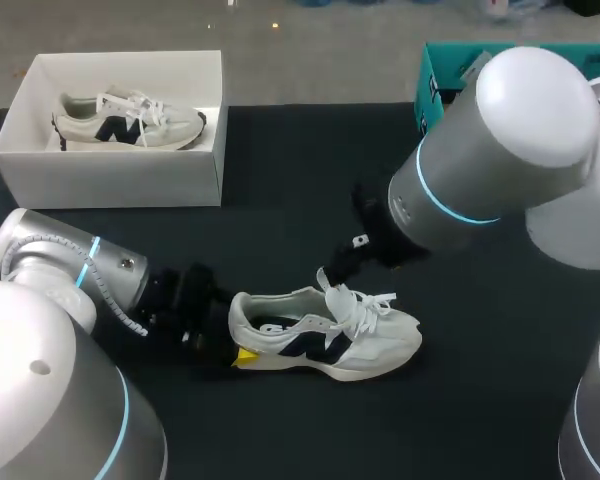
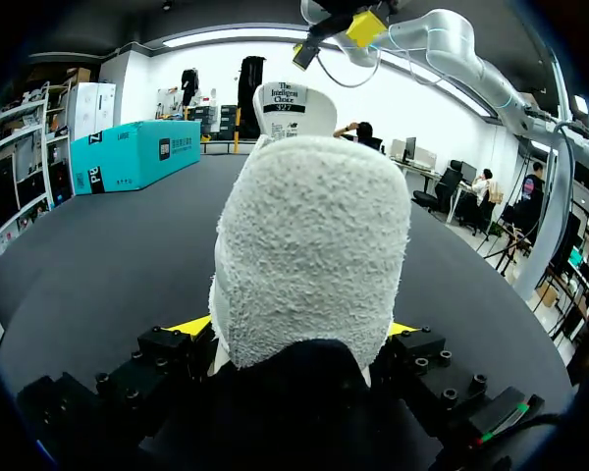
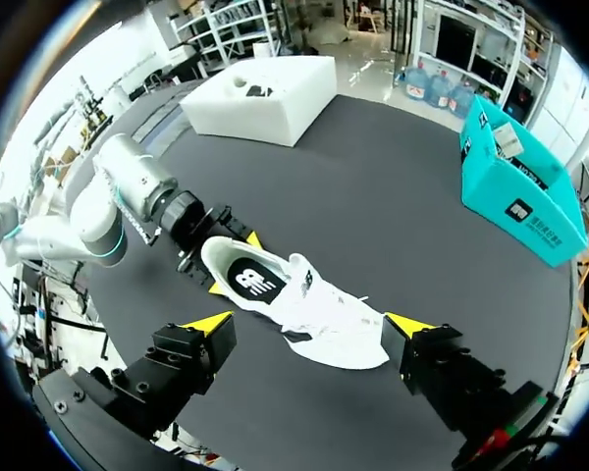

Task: Take the shoe out of the shoebox, open the shoe tongue, remove and reinsert the insole, then place the shoe into the shoebox

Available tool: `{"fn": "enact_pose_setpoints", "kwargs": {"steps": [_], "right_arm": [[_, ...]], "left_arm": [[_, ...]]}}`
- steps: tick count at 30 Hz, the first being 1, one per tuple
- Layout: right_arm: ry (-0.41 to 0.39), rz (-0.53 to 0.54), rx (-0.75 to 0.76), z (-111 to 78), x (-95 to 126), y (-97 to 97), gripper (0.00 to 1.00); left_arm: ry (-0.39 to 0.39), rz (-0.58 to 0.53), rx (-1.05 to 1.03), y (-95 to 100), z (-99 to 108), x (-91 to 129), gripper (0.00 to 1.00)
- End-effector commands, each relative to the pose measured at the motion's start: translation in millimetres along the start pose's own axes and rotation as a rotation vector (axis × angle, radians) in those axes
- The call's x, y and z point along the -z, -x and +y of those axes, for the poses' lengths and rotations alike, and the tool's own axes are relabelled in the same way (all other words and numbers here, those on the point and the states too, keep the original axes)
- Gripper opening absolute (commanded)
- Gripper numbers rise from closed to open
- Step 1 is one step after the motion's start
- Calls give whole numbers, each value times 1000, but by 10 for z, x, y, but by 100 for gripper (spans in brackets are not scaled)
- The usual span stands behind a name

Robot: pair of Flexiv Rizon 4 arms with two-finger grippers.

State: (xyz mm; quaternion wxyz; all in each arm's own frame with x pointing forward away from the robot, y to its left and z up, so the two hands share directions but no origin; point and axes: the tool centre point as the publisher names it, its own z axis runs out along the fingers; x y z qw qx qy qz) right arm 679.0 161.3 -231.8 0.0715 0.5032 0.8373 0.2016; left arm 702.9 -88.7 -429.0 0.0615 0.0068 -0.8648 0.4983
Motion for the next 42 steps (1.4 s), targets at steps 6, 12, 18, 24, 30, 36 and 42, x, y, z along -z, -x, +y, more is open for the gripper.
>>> {"fn": "enact_pose_setpoints", "kwargs": {"steps": [6, 12, 18, 24, 30, 36, 42], "right_arm": [[136, 1, 331, -168, 72, -47, 100], [136, 1, 331, -168, 72, -47, 100], [131, 20, 395, -221, 53, -48, 100], [99, 73, 511, -215, 98, -52, 4], [32, 48, 718, -23, 136, -210, 0], [-95, 4, 879, 53, 23, -348, 0], [-104, -9, 864, 67, -9, -353, 0]], "left_arm": [[3, 0, 1, -7, 22, -25, 0], [3, 0, 1, -7, 22, -25, 0], [3, 0, 1, -7, 22, -25, 0], [3, 0, 1, -7, 22, -25, 0], [3, 0, 1, -7, 22, -25, 0], [3, 0, 1, -7, 22, -25, 0], [3, 0, 1, -7, 22, -25, 0]]}}
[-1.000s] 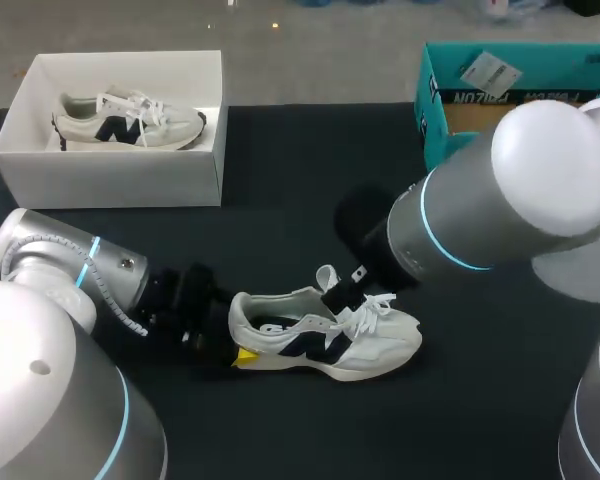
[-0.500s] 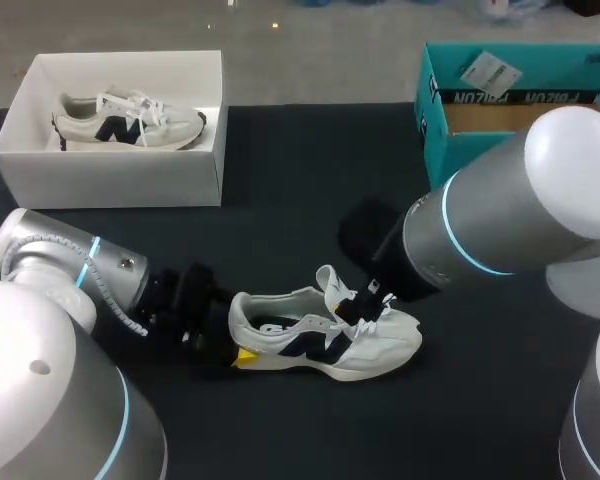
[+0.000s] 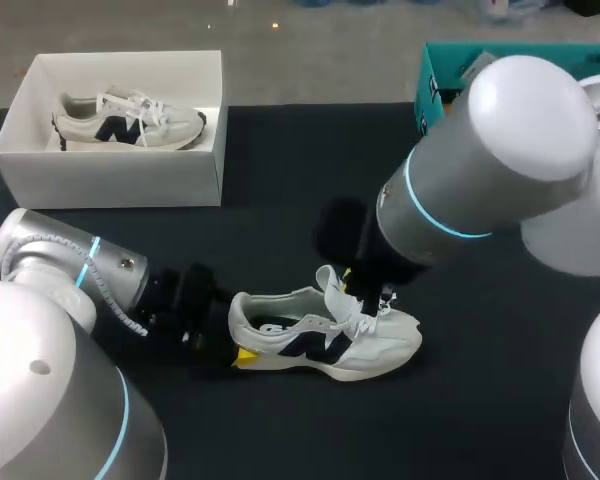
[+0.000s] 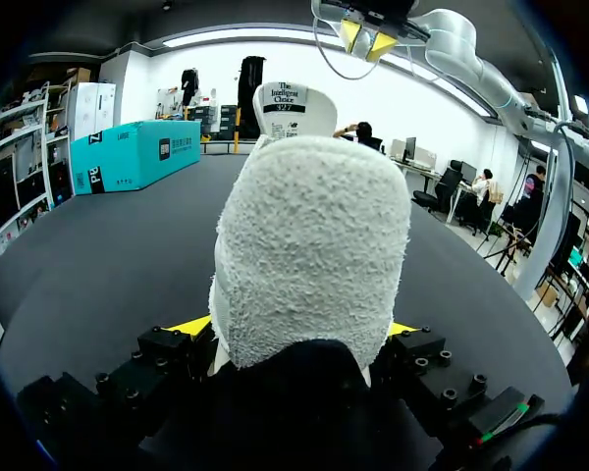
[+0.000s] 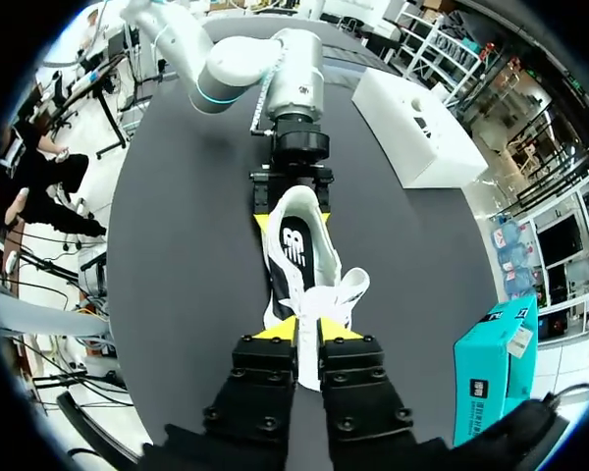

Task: Take the shoe out of the shoebox, open the shoe tongue, remove and reinsert the insole, then place the shoe into the shoebox

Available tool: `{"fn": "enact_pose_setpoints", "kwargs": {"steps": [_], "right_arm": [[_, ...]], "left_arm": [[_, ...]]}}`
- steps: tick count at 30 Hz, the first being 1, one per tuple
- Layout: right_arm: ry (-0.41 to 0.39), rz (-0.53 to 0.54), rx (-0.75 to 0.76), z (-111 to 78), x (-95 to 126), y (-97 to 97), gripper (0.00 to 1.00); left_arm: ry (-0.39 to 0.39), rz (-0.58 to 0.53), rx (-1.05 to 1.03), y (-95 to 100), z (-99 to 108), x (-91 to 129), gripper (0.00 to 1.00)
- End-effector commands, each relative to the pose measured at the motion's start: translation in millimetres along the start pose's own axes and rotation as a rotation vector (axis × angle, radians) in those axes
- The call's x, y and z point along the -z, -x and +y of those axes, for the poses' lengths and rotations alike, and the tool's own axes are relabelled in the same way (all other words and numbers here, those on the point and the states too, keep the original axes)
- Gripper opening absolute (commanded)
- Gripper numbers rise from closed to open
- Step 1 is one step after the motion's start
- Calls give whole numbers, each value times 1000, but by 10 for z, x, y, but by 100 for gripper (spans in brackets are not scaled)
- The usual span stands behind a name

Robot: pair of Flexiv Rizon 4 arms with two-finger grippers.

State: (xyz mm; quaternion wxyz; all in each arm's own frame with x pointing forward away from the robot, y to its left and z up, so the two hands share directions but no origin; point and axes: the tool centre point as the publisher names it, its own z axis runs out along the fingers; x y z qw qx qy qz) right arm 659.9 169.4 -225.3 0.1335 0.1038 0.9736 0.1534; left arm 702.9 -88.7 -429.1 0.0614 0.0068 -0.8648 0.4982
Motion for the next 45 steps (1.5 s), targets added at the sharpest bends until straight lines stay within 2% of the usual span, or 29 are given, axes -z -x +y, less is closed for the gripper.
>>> {"fn": "enact_pose_setpoints", "kwargs": {"steps": [1, 11, 18, 22, 29, 36, 45], "right_arm": [[-92, 2, -1, 247, -108, 6, 0], [-83, 11, 12, 286, -134, -21, 0], [-92, 26, 86, 570, -552, -211, 0], [-91, 41, 96, 636, -739, -240, 0], [-129, 64, 104, 603, -972, -209, 0], [-166, 67, 79, 459, -1166, -100, 0], [-206, 70, 62, 349, -1247, -18, 0]], "left_arm": [[3, 0, 1, -7, 22, -26, 0], [3, 0, 1, -7, 22, -26, 0], [3, 0, 1, -7, 22, -26, 0], [3, 0, 1, -7, 22, -26, 0], [3, 0, 1, -7, 22, -26, 0], [3, 0, 1, -7, 22, -26, 0], [3, 0, 1, -7, 22, -26, 0]]}}
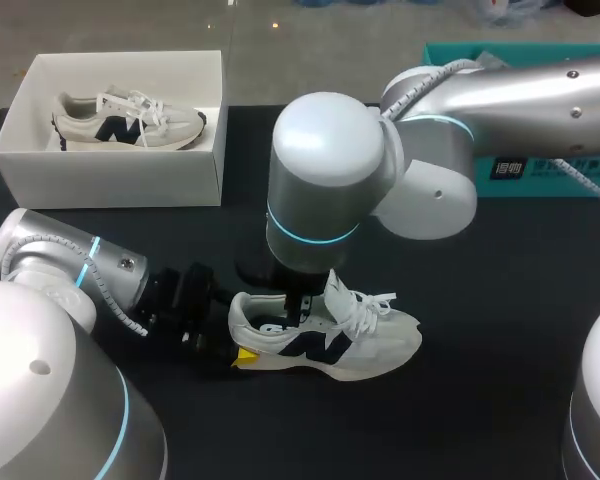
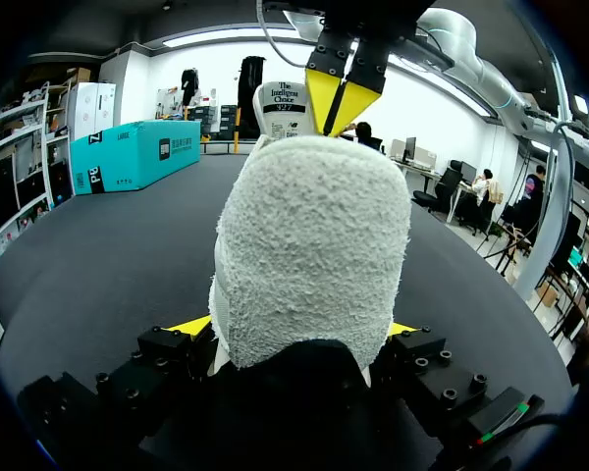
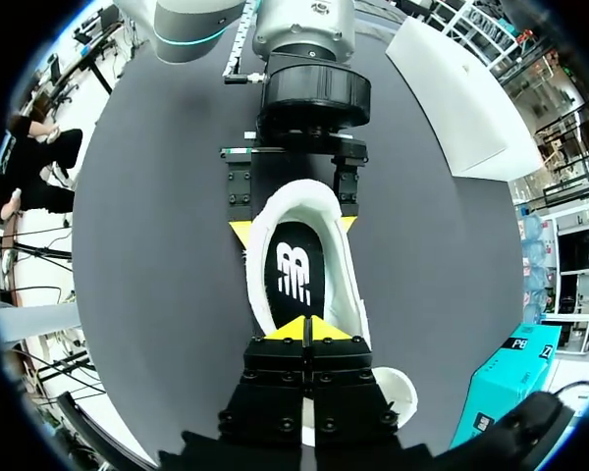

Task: Take the shoe out of the shoebox, open the shoe tongue, remove and reinsert the insole, then place the shoe into the shoebox

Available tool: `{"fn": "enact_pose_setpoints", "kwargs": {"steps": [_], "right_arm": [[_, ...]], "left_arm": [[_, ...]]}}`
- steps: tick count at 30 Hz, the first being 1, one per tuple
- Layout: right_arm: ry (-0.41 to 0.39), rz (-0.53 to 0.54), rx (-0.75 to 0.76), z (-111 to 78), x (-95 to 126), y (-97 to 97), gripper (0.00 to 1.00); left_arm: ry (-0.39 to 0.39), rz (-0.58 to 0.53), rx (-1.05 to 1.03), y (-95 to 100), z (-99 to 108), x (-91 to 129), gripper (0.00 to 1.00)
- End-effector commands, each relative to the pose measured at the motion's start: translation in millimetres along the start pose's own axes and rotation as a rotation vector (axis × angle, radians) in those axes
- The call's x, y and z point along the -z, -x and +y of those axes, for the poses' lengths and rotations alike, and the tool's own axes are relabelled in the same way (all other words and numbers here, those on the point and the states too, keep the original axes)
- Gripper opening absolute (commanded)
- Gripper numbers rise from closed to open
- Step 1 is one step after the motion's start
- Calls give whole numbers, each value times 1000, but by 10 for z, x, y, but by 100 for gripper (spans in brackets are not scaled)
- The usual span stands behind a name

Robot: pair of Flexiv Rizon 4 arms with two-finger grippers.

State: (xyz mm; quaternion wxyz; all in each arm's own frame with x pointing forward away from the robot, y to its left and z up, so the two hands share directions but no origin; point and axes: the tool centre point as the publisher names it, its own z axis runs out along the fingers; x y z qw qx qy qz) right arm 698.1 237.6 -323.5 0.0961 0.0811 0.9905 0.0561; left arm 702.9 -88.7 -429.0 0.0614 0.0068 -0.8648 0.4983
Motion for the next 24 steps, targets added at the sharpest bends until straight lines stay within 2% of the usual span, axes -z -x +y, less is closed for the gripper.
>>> {"fn": "enact_pose_setpoints", "kwargs": {"steps": [1, 13, 24], "right_arm": [[-15, 8, 0, -33, -65, 27, 0], [-70, 49, -3, -117, -190, 36, 0], [-107, 110, 9, -99, -313, 48, 0]], "left_arm": [[3, 0, 1, -6, 22, -26, 0], [3, 0, 1, -6, 22, -26, 0], [3, 0, 1, -6, 22, -26, 0]]}}
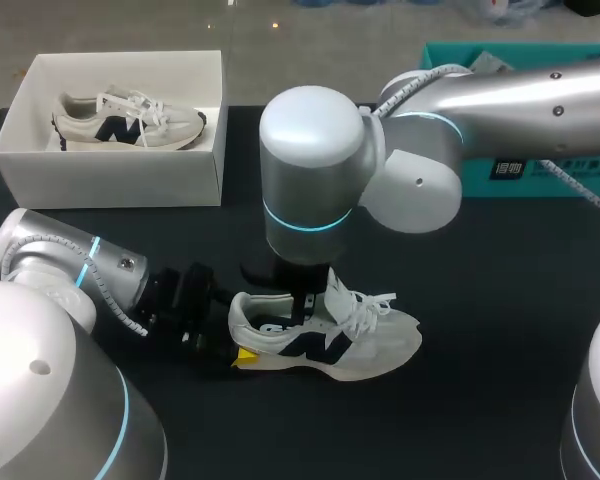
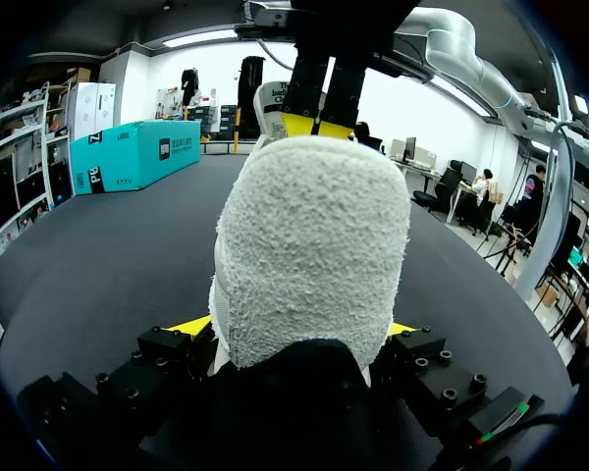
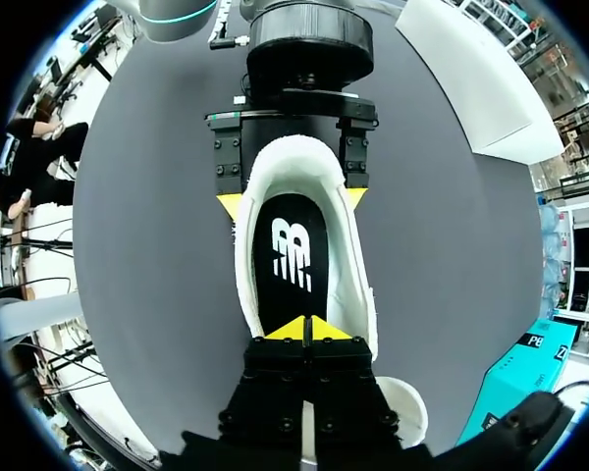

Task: Take the shoe out of the shoebox, open the shoe tongue, remove and reinsert the insole, then place the shoe into the shoebox

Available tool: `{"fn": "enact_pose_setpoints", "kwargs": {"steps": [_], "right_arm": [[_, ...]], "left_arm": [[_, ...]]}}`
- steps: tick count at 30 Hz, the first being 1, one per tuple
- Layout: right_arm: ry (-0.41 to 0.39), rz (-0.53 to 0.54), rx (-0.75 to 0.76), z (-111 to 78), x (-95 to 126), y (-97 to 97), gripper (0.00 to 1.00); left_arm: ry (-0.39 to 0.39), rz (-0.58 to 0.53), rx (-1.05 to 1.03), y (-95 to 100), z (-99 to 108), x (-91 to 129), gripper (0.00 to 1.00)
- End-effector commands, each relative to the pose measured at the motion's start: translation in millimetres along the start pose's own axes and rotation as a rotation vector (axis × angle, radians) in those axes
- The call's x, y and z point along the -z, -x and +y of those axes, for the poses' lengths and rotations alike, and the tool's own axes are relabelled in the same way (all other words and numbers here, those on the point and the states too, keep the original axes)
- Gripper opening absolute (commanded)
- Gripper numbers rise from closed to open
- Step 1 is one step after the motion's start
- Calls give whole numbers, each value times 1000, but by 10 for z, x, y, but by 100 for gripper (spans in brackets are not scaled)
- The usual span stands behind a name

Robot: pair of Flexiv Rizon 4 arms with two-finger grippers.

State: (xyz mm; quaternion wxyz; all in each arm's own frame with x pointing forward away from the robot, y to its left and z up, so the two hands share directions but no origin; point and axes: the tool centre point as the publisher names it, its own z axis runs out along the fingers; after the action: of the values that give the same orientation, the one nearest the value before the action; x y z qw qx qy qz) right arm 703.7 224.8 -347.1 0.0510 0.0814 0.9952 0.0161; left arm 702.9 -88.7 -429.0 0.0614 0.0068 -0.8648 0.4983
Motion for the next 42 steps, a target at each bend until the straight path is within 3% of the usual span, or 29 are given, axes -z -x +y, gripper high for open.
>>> {"fn": "enact_pose_setpoints", "kwargs": {"steps": [1, 8, 20, 35, 42], "right_arm": [[-26, 32, 10, 42, -87, 2, 0], [-31, 63, -3, -77, -113, -79, 0], [-10, 28, -38, 88, -320, 27, 0], [-29, 12, -88, -81, -485, 45, 0], [-10, -28, -92, -67, -525, 92, 2]], "left_arm": [[3, 0, 1, -6, 22, -26, 0], [3, 0, 1, -6, 22, -26, 0], [3, 0, 1, -6, 22, -26, 0], [3, 0, 1, -6, 22, -26, 0], [3, 0, 1, -6, 22, -26, 0]]}}
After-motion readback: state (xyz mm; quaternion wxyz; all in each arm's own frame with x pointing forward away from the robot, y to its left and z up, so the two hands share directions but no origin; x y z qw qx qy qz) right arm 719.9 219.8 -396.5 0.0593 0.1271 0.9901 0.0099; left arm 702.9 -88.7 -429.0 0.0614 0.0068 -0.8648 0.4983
